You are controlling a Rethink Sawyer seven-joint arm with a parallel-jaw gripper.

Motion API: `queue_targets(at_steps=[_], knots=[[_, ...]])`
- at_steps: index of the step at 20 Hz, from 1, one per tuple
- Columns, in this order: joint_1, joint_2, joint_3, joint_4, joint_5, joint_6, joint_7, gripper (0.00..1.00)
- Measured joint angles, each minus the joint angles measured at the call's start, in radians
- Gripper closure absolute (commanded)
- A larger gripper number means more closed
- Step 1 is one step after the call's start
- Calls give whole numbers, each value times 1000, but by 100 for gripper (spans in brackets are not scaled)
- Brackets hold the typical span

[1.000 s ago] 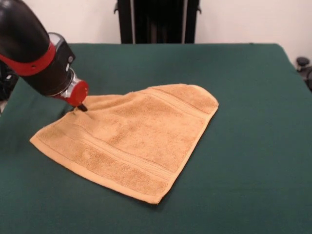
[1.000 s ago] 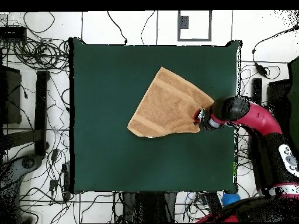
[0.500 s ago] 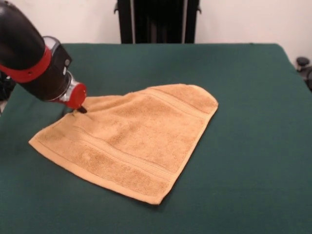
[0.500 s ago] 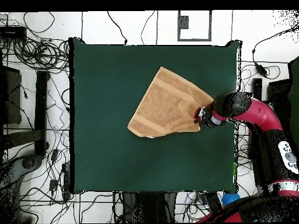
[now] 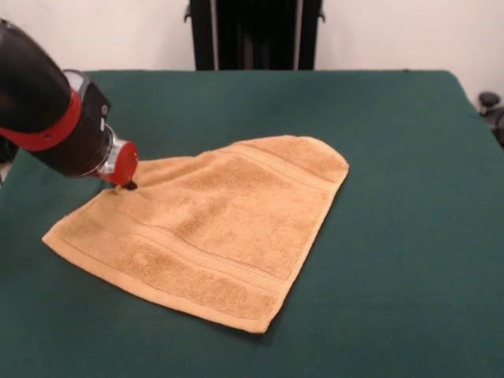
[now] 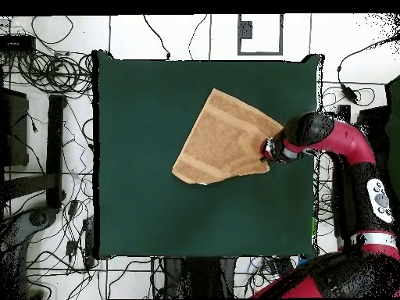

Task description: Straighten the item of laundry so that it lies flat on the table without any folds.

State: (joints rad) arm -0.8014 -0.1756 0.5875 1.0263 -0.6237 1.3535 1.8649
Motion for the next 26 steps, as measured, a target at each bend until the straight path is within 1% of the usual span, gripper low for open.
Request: queue_targets(at_steps=[2, 5, 6, 7, 8, 10, 11, 12, 13, 14, 15, 16, 17, 20, 23, 26], knots=[[25, -18, -4, -1, -44, -28, 0, 100], [97, -56, -42, -11, -135, -102, 5, 100], [157, -75, -82, -25, -201, -164, 20, 100], [186, -83, -103, -31, -235, -196, 31, 100], [262, -95, -159, -49, -322, -282, 70, 100], [377, -102, -246, -73, -455, -417, 156, 100], [422, -103, -279, -80, -505, -469, 200, 100], [475, -103, -319, -88, -561, -532, 259, 100], [541, -102, -365, -96, -622, -607, 351, 100], [566, -102, -382, -100, -643, -634, 391, 100], [616, -102, -414, -108, -676, -686, 485, 100], [639, -102, -426, -113, -686, -710, 537, 100], [678, -103, -446, -125, -688, -745, 651, 100], [698, -103, -455, -143, -676, -756, 753, 100], [685, -103, -449, -155, -637, -756, 778, 100], [624, -98, -415, -173, -544, -755, 777, 100]])
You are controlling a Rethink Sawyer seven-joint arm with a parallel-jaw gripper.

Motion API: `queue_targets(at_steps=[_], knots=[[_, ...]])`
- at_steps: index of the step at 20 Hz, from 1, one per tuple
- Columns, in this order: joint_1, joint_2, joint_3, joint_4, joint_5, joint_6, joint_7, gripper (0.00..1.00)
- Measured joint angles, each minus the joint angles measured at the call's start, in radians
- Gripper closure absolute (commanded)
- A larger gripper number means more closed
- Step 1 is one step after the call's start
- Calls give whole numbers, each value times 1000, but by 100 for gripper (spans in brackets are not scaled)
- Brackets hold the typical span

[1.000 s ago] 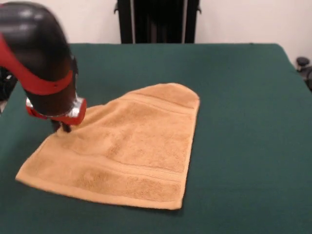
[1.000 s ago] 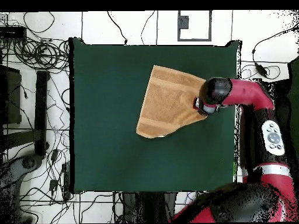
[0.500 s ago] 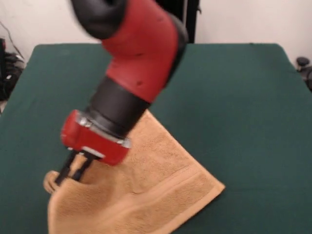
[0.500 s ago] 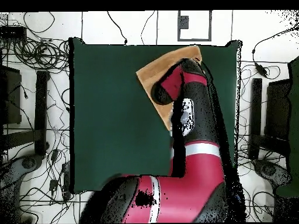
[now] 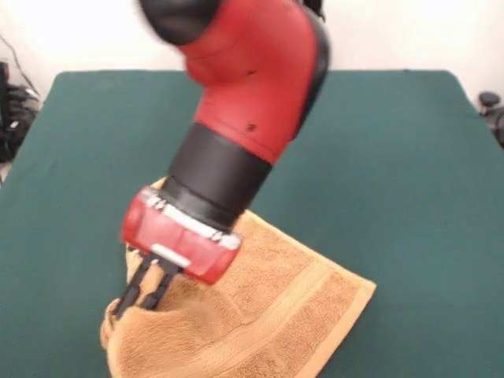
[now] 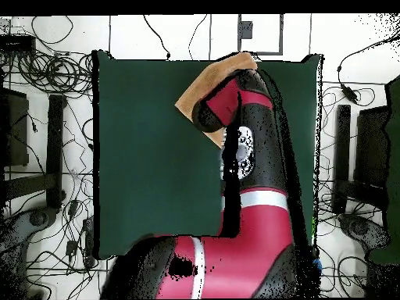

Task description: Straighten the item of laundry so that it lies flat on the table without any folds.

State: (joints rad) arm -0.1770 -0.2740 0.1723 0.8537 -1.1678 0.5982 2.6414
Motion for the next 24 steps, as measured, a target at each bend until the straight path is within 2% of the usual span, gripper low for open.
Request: queue_targets(at_steps=[2, 6, 9, 15, 21, 22, 24], knots=[[-76, 13, 48, -22, 83, 0, -1, 100], [-165, 48, 109, -63, 158, 0, -21, 100], [-272, 105, 189, -118, 231, 1, -105, 100], [-377, 147, 265, -128, 328, -42, -233, 100], [-409, 146, 267, -97, 373, -93, -265, 100], [-412, 146, 267, -92, 376, -100, -265, 0], [-414, 146, 267, -90, 378, -101, -265, 0]])
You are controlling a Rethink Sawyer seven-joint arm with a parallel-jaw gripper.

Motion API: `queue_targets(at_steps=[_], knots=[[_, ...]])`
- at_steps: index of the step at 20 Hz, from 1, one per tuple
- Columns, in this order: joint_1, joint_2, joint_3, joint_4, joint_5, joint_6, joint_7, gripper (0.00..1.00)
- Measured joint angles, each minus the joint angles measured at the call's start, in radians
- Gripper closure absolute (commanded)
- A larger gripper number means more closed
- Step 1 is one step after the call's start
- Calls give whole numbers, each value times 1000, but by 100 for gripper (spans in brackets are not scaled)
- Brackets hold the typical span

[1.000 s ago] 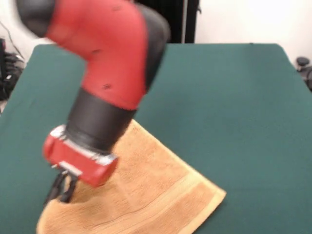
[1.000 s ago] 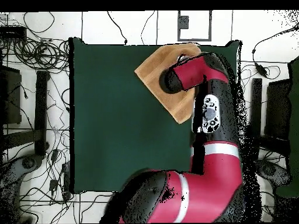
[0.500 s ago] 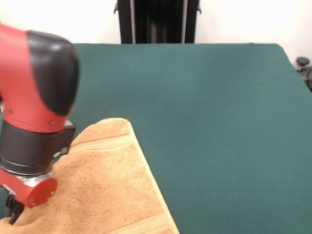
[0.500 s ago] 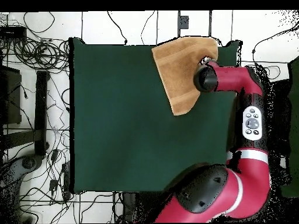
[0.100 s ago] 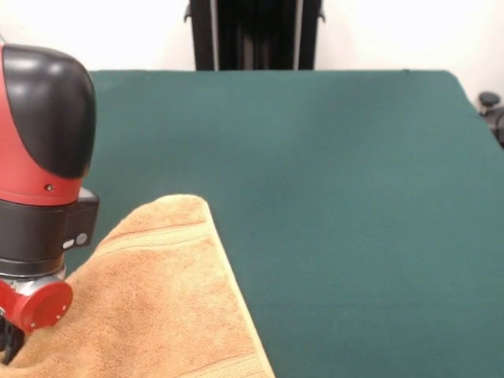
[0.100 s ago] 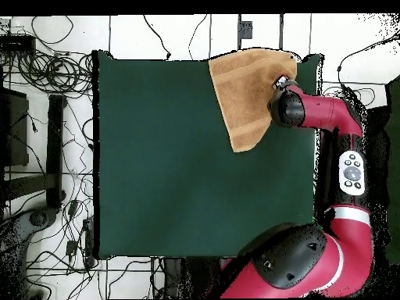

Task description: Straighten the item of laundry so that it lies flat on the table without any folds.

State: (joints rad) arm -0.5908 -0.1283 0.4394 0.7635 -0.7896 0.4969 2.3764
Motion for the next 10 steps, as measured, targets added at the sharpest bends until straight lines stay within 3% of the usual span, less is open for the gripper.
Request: queue_targets(at_steps=[10], knots=[[-13, -1, 0, 12, 47, -1, 0, 0]])
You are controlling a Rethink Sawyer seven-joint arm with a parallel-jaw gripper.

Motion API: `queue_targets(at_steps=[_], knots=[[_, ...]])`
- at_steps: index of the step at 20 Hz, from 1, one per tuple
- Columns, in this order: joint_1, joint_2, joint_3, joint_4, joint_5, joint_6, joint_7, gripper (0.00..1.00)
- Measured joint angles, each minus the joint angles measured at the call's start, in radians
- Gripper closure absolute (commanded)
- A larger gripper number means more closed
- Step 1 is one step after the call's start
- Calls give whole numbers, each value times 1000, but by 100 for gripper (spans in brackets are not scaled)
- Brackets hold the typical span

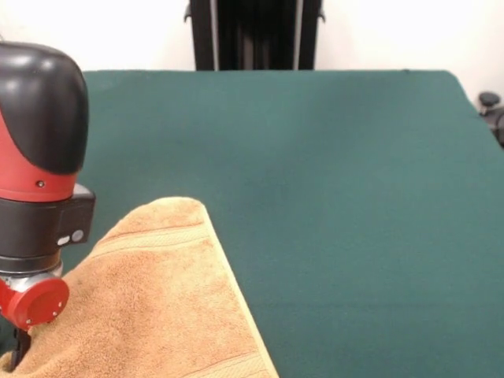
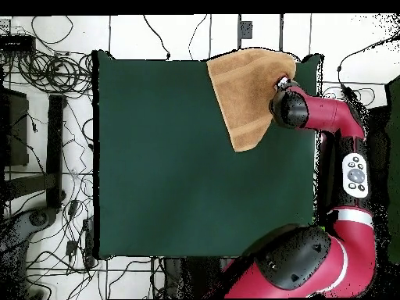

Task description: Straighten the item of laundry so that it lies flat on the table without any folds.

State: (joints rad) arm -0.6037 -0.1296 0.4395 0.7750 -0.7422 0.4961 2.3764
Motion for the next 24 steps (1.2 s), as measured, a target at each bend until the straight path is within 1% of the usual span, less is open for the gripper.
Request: queue_targets(at_steps=[4, 6, 14, 18, 24], knots=[[-8, -5, 0, 15, 42, 8, 0, 0], [-11, -15, -1, 33, 68, 31, 0, 0], [-12, -83, -1, 146, 148, 188, 0, 0], [-12, -100, -1, 175, 163, 221, 0, 0], [-12, -107, -1, 182, 167, 237, 0, 0]])
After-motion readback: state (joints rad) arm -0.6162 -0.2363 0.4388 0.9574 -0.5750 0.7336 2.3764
